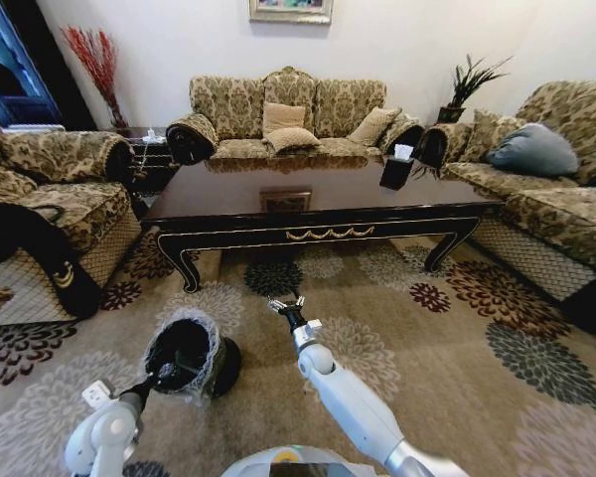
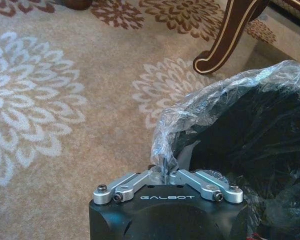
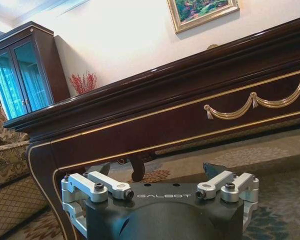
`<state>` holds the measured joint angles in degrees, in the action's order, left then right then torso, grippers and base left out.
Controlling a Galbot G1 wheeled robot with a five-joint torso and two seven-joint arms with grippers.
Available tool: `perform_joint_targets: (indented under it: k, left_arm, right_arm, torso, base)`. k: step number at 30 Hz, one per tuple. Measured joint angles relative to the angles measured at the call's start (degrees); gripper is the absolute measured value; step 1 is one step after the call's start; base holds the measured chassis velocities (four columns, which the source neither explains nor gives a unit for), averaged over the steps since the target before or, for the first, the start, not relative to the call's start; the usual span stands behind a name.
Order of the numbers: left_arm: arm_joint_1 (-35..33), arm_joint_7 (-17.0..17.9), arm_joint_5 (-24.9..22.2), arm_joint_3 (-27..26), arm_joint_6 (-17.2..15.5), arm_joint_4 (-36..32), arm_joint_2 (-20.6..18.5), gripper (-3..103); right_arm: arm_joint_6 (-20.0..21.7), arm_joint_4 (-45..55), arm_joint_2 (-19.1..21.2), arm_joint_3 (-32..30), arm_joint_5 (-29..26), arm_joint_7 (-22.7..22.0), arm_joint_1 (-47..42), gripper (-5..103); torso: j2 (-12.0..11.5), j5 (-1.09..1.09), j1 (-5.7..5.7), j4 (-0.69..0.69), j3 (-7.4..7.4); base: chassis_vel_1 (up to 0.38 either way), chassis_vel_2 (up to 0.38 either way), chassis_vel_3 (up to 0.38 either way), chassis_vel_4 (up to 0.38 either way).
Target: Move to the front of the table and pick up the trash from the floor, then place it into the trash bin.
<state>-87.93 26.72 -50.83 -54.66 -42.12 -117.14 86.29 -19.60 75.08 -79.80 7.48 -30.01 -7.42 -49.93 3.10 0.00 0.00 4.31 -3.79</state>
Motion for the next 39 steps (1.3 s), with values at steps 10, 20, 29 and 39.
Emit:
perform_joint_targets:
  k: [10, 20, 29, 39]
  left_arm:
    - [0.9, -0.6, 0.7, 1.2, 0.1, 0.6, 0.3, 20]
    - [-1.4, -2.8, 0.8, -0.3, 0.5, -5.0, -1.4, 58]
    - [-8.9, -7.2, 22.6, -2.9, 11.5, -17.1, -4.7, 90]
    - [-16.0, -21.5, 47.6, 0.8, 41.2, -17.8, -0.6, 100]
  right_arm:
    - [-0.6, -1.0, -0.7, -0.1, 1.1, 0.2, -0.7, 100]
    - [-1.5, -1.2, -0.5, -1.2, 1.0, 0.0, -1.1, 100]
    - [-1.0, 6.5, 4.4, -0.7, 0.2, -1.5, -2.8, 100]
    - [-5.4, 14.9, 11.3, -9.2, 1.6, 4.4, -7.6, 100]
  torso:
    - [0.0, 0.0, 0.0, 0.01, 0.01]
    - [0.0, 0.0, 0.0, -0.01, 0.0]
    - [0.0, 0.0, 0.0, 0.0, 0.01]
    - [0.0, 0.0, 0.0, 0.01, 0.01]
  base:
    - [0.0, 0.0, 0.0, 0.0]
    - [0.0, 0.0, 0.0, 0.0]
    - [0.0, 0.0, 0.0, 0.0]
    - [0.0, 0.0, 0.0, 0.0]
